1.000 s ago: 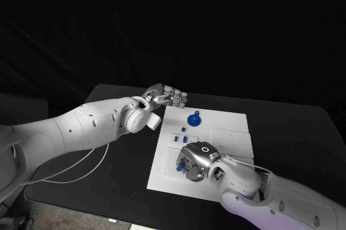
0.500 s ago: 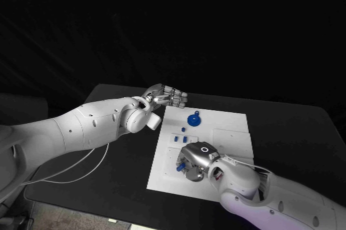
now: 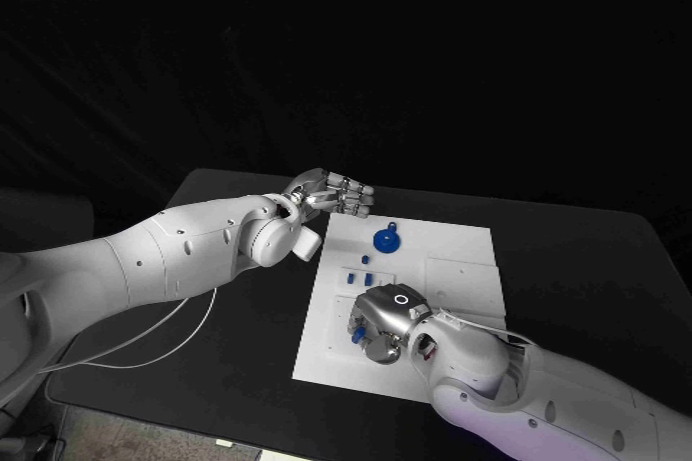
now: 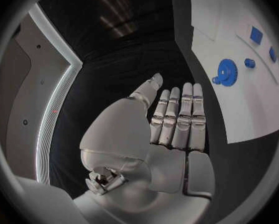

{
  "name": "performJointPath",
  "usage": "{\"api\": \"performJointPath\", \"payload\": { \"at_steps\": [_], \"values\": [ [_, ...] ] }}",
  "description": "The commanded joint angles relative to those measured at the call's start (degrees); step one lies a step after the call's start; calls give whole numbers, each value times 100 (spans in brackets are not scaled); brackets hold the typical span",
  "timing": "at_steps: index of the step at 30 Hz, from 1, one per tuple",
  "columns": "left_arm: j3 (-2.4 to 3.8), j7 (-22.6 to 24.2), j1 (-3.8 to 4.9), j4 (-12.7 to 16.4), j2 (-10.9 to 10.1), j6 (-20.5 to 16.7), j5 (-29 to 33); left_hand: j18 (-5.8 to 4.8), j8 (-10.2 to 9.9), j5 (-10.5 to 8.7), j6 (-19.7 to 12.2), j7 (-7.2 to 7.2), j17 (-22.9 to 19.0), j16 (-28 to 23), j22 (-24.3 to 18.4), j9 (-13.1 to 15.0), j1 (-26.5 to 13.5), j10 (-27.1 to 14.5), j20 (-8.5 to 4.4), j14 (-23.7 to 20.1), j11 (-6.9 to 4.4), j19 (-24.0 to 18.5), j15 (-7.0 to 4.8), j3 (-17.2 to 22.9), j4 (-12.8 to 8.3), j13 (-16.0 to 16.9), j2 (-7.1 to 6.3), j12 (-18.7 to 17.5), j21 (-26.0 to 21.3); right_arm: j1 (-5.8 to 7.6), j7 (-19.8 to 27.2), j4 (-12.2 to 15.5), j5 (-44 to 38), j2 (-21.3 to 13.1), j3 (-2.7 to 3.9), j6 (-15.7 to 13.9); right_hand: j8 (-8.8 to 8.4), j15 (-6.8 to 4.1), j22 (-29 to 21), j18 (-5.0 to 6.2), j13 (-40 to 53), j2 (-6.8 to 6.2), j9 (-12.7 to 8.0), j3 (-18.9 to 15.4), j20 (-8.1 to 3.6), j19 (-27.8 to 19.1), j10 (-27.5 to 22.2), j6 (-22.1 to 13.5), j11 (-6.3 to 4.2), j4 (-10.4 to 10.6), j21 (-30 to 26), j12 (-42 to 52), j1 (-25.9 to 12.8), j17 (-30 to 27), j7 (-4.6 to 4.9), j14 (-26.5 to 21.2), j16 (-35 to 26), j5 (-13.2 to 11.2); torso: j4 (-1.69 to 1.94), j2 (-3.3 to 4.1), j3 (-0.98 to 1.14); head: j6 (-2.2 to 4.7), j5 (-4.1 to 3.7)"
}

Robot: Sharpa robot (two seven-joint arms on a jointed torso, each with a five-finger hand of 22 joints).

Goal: Assemble the parts on the task board

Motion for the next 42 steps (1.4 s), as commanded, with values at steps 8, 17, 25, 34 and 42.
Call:
{"api": "performJointPath", "payload": {
  "at_steps": [8, 17, 25, 34, 42],
  "values": [
    [3, -4, 2, -2, 21, 120, 24, -93, 22, -40, -13, 11, -4, -21, -13, -1, 28, -42, 24, -54, 11, 19, 10, -34, 9, -4, 39, 21, 30, -1, 5, -37, -35, 68, -15, 324, 16, 12, 7, 106, 0, 1, -17, 60, 5, 209, 76, -87, -127, -62, -98, 24, -30, -11, 46, -50, -38, 34, -2, 3, 1, -14, -9],
    [3, -22, 2, -6, 20, 137, 19, -93, 23, -45, -12, 11, -4, -20, -23, 0, 31, -43, 26, -59, 11, 17, 11, -37, 12, -4, 38, 21, 29, 1, 62, -78, 97, 79, -36, 155, 15, 149, -86, 229, -12, -394, -55, -51, 150, 201, -623, -802, 63, 164, -380, 18, -255, -61, 135, -91, -10, 97, 0, 2, 6, -15, -12],
    [3, -30, 2, -7, 20, 146, 18, -93, 23, -45, -12, 11, -4, -20, -23, 0, 31, -43, 26, -59, 11, 17, 11, -37, 12, -4, 38, 21, 29, 1, 90, -79, 163, 72, -42, -4, 13, 199, -210, 326, -15, -584, -57, -233, 219, 231, -913, -901, 138, 371, -541, 15, -199, -145, 107, -99, 7, 154, 3, 2, 6, -22, -14],
    [2, -38, 2, -6, 12, 151, 16, -94, 22, -49, -17, 12, -4, -21, -52, 0, 43, -50, 30, -68, 14, 15, 15, -46, 17, -4, 40, 22, 29, 1, 84, -65, 182, 48, -44, -210, 15, 200, -250, 346, -16, -601, -56, -264, 226, 237, -913, -896, 139, 433, -537, 13, -153, -187, 114, -93, 32, 176, 5, 3, 8, -22, -14],
    [1, -43, 2, -3, 0, 152, 14, -94, 22, -49, -17, 12, -4, -21, -52, 0, 43, -50, 30, -68, 14, 15, 15, -46, 17, -4, 40, 22, 29, 1, 92, 28, 228, -4, -44, -407, 14, 177, -292, 354, -15, -628, -57, -267, 216, 243, -757, -898, 95, 488, -514, 13, -167, -222, 109, -63, 33, 182, 5, 2, 7, -20, -13]
  ]
}}
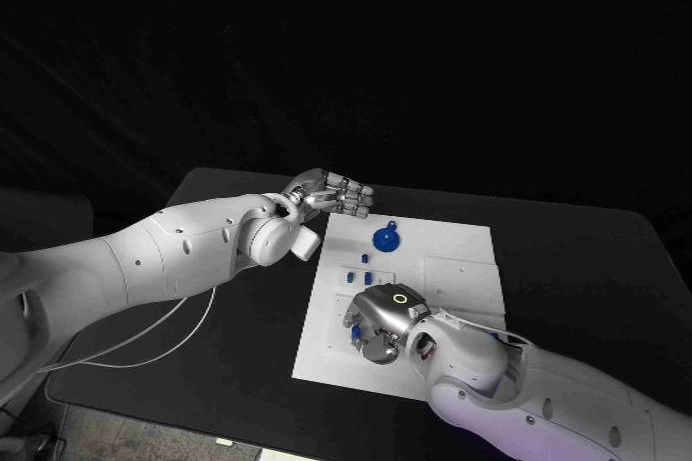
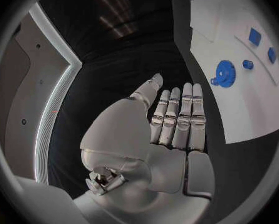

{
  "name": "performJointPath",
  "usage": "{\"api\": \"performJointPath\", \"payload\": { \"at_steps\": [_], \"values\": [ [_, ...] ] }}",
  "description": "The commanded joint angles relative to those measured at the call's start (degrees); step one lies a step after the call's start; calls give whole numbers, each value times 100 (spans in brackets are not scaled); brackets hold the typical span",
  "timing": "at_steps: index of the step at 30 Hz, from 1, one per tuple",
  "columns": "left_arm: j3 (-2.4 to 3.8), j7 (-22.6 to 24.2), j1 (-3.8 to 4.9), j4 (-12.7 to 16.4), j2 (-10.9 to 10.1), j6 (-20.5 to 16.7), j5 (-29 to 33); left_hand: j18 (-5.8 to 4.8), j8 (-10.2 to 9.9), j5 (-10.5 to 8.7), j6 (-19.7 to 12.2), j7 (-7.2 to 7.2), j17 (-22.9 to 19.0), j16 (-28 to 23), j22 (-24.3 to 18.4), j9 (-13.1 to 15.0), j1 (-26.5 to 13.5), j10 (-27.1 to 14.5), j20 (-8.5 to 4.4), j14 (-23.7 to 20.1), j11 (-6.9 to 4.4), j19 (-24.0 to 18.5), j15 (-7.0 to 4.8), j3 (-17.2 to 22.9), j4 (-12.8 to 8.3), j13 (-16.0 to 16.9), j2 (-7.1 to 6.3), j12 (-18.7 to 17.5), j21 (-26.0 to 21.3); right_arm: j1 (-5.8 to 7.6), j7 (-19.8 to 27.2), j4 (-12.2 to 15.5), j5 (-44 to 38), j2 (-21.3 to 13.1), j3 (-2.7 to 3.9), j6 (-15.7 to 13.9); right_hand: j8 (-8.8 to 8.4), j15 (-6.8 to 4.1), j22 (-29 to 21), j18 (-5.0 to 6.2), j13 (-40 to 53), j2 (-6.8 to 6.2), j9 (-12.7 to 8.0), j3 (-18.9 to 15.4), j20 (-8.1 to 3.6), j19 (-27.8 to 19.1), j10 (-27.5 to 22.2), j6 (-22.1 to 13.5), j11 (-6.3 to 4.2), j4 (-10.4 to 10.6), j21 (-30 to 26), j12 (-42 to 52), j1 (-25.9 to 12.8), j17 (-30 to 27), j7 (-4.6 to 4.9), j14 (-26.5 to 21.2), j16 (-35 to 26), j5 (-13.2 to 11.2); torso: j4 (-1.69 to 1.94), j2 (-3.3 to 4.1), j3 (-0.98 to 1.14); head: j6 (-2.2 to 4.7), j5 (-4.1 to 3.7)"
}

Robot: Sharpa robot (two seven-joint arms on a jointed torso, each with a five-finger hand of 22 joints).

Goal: Assemble the parts on the task board

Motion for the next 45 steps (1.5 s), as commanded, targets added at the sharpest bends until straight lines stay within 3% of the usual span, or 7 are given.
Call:
{"api": "performJointPath", "payload": {
  "at_steps": [1, 10, 19, 22, 28, 37, 45],
  "values": [
    [4, 21, 2, 12, -1, 86, 16, -93, 22, -26, -17, 12, -4, -21, -5, 0, 20, -29, 30, -48, -8, 15, -5, -24, -5, -3, 17, 22, 29, -5, 52, 66, 32, -31, -1, -224, -10, -9, -15, 66, -6, -48, -1, 14, 38, 234, 153, -31, -39, 43, 28, 8, -28, -13, 16, 22, 24, 19, 0, 1, 0, -1, 2],
    [3, 10, 2, 13, -19, 97, 14, -93, 22, -26, -17, 12, -4, -21, -5, 0, 20, -29, 30, -48, -8, 15, -5, -24, -5, -3, 17, 22, 29, -4, 108, 262, 336, -191, 10, -523, -9, 122, -253, 156, 1, -53, -11, -1505, 147, 234, -563, -406, 135, 340, -59, 29, 157, -72, -55, 42, 9, -16, -5, -2, 2, 15, -19],
    [0, 44, 2, -9, -46, 89, 17, -96, 26, -38, -15, 9, -4, -20, -38, 0, -2, -32, 36, -51, -7, 15, -2, -48, 21, -3, 13, 24, 31, 51, 605, 546, 1565, -682, 341, -522, -30, 229, -508, 311, -14, -288, -44, -2985, 290, 190, -1137, -1720, 274, 2217, -185, 137, 694, -117, -37, -92, 70, -76, -43, -7, 17, 77, -140],
    [-3, 118, 2, -13, -64, 73, 22, -103, 43, -282, 26, -15, -2, -20, -52, 1, -71, 13, 46, -53, -23, 16, 1, -93, 87, -3, 25, 31, 25, 132, 872, 616, 2211, -944, 461, -421, 9, 109, -699, 186, -19, 245, -14, -2487, 199, 131, -250, -827, 86, 1965, -389, 309, 609, -300, 281, -172, -132, -120, -64, -11, 37, 92, -201],
    [-8, 281, -24, 33, -174, 213, 50, -117, 47, -312, 108, -56, 21, 10, -156, 2, -91, 236, 25, 117, -100, 59, -59, -235, 237, -4, 57, 61, 23, 308, 1187, 600, 3332, -1548, 728, 146, 83, -103, -855, -24, 131, 589, 81, -2086, 7, 195, 968, 28, -301, 1560, -492, 580, 529, -416, 14, -133, -225, -92, -109, -25, 76, 54, -328],
    [-8, 437, -54, 218, -404, 282, 57, -217, 11, -254, 133, -65, 10, -11, -238, 1, -128, 366, -80, 275, -136, 171, -118, -79, 293, -3, -9, 8, 39, 527, 451, 255, 4458, -2278, 913, 1041, 19, -349, -487, -390, 3323, 747, 1027, -2233, -323, 244, 243, 506, -627, 1205, 282, 3794, -132, -15, -297, -12, 117, 166, -141, -55, 109, 10, -550],
    [-8, 478, -80, 365, -561, 232, 62, -194, 3, -257, 102, -52, 16, 1, -265, -1, -138, 338, -65, 274, -126, 181, -115, -85, 297, -2, -39, 13, 44, 580, -722, 335, 4374, -2630, 920, 1567, -7, -301, 1009, -431, 5426, 435, 1422, -1576, -278, 239, 458, -35, -579, 1318, 2858, 5110, -713, 1879, -141, -32, 1282, 399, -175, -52, 112, -1, -621]
  ]
}}
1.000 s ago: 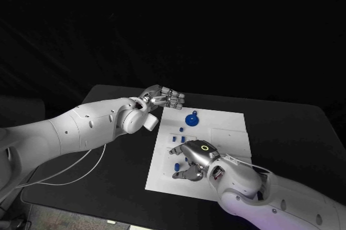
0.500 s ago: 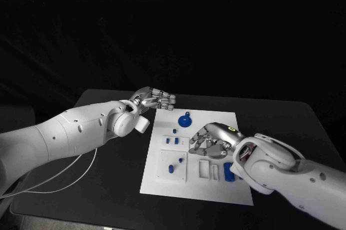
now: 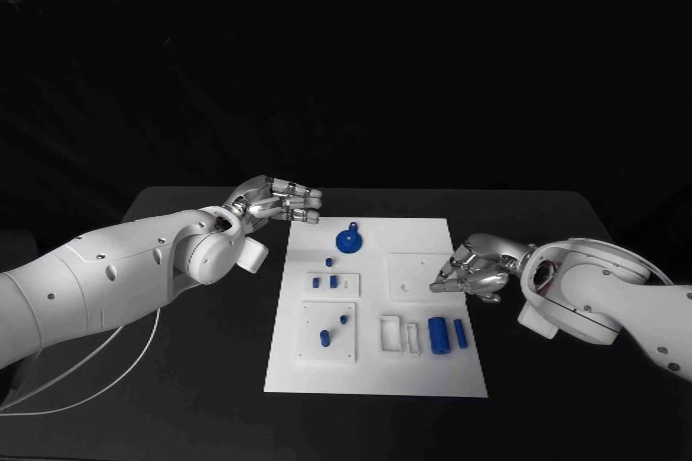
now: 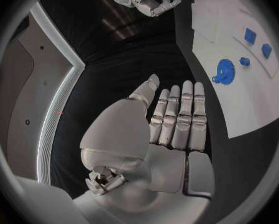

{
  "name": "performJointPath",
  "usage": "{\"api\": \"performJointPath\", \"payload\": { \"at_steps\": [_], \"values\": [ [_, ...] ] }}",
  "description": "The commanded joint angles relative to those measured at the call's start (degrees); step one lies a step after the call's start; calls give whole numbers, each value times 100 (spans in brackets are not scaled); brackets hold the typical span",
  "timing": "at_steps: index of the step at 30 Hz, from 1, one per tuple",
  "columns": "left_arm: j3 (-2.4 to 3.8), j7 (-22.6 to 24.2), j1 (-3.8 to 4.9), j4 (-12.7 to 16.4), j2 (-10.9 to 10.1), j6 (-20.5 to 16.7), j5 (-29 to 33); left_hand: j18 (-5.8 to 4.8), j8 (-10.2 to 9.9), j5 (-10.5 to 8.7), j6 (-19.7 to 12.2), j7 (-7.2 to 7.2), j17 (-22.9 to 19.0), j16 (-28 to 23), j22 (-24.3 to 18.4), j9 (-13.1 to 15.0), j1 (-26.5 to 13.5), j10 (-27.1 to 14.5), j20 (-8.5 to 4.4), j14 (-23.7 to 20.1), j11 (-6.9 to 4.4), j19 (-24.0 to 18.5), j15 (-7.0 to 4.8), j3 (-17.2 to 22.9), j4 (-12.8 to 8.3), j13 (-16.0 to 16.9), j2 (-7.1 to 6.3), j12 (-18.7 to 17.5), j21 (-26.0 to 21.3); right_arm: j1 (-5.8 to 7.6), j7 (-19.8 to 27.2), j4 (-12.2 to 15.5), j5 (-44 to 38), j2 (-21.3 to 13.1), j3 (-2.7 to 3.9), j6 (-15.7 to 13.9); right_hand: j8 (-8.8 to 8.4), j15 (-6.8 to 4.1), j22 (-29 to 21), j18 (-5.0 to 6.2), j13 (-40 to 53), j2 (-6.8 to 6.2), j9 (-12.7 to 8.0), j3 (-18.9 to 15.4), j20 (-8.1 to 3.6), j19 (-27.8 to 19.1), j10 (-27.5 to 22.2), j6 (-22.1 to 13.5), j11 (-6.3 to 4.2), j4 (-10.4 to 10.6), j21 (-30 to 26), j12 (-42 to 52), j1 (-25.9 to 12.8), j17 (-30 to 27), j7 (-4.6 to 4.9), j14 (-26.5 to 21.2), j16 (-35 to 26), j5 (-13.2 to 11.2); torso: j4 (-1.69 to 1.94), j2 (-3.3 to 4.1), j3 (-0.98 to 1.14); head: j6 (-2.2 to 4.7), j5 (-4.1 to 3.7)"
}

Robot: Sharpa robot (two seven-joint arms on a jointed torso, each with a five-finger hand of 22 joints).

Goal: Assemble the parts on the task board

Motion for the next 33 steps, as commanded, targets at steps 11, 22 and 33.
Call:
{"api": "performJointPath", "payload": {
  "at_steps": [11, 22, 33],
  "values": [
    [2, 384, -56, 285, -173, -158, 75, -9, -8, 30, -436, -163, 2, -4, -78, -3, -51, -87, 39, -10, 31, 27, 6, -174, -3, 0, -167, -25, -8, -6, -2029, 327, 428, -136, -236, 399, -18, 61, 647, -28, 1118, -78, 6, 203, 75, 287, 349, -124, 17, -16, 498, 334, -381, 841, 37, 118, 155, 437, -88, -36, 2, -45, -163],
    [2, 446, -79, 351, -204, -293, -26, -46, 47, 466, -328, -189, -1, -11, -288, -1, -153, -238, 133, -267, 50, -183, 99, -1192, 221, 4, -290, -16, -18, -11, -2236, 310, 299, 9, -414, 527, -21, 59, 657, -32, 1296, -18, -134, 231, 75, 295, 417, -94, 17, -101, 489, 251, -659, 1016, 34, 155, 146, 371, -98, -52, -20, -76, -148],
    [1, 419, -87, 376, -203, -264, -25, -16, 62, 465, -349, -175, -1, -14, -318, -2, -145, -238, 145, -279, 49, -182, 106, -1254, 333, 3, -290, -17, 32, -11, -2244, 188, 132, 311, -640, 506, -19, 59, 674, -47, 1450, -103, -174, 250, 71, 297, 469, -79, 17, 95, 589, 314, -729, 1130, 29, 173, 202, 194, -92, -43, -13, -87, -143]
  ]
}}
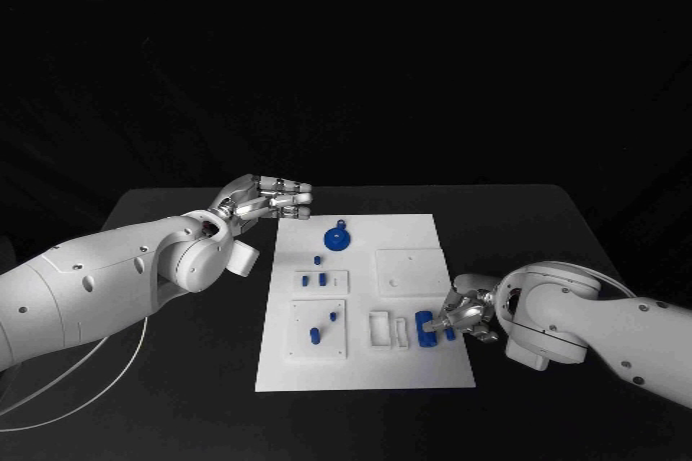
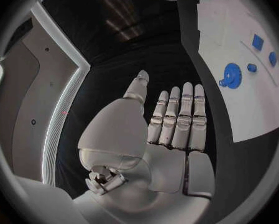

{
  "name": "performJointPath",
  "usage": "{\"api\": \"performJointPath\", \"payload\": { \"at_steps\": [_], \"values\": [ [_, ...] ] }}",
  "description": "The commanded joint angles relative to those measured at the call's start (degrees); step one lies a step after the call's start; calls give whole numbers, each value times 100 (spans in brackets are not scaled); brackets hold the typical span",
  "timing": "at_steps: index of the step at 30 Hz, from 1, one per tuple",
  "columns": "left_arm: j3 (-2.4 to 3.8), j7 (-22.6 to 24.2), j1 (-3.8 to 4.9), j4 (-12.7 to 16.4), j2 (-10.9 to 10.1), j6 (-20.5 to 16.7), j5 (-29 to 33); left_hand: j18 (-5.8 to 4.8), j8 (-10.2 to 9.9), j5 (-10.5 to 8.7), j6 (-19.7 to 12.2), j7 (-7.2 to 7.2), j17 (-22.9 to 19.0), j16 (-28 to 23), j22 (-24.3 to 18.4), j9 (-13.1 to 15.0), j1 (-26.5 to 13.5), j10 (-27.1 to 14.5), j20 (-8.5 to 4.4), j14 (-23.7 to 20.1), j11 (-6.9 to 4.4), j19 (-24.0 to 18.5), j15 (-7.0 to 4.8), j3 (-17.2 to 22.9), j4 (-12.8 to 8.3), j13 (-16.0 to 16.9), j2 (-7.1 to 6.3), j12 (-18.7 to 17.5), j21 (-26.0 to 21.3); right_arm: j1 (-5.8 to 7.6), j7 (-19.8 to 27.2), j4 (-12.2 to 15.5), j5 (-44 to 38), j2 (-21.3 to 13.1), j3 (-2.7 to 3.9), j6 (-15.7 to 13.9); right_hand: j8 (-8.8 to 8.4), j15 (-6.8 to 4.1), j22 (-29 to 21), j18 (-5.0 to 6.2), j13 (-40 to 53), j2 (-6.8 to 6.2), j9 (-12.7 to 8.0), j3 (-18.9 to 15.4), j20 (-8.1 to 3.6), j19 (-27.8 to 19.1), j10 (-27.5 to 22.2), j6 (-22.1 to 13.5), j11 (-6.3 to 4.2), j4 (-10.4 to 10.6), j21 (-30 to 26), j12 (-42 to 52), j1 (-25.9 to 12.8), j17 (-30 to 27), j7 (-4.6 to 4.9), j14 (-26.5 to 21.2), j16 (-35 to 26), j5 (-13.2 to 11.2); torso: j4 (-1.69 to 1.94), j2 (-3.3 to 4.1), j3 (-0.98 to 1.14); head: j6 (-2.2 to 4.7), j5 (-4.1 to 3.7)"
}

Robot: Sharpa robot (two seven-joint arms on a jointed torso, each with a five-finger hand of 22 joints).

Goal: Assemble the parts on the task board

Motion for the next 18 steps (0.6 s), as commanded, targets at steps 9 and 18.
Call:
{"api": "performJointPath", "payload": {
  "at_steps": [9, 18],
  "values": [
    [2, 63, -4, 21, 18, 29, -13, -15, 39, -7, -8, 22, -1, -13, -19, 5, 8, -28, 15, -33, 27, -28, 6, -26, 68, 3, -52, -18, 42, -5, -227, -165, -339, 231, -138, 76, -20, 3, 637, -43, 47, -38, -37, 5, 30, 290, 38, -21, -4, 87, 31, 1, -49, 30, -7, 24, 19, -62, -5, 3, -2, -6, 34],
    [1, 16, -8, 16, 33, 88, -3, -10, 34, -25, -17, 38, -1, -13, -36, 5, -1, -50, 20, -43, 40, -30, 11, -33, 100, 3, -49, -18, 52, -7, -217, -299, -518, 521, -222, -194, -19, 5, 636, -38, 58, -95, -46, 9, 33, 290, 37, -25, -1, 159, 38, -11, -81, 29, -7, 27, 1, -233, 0, 4, -11, 6, 30]
  ]
}}
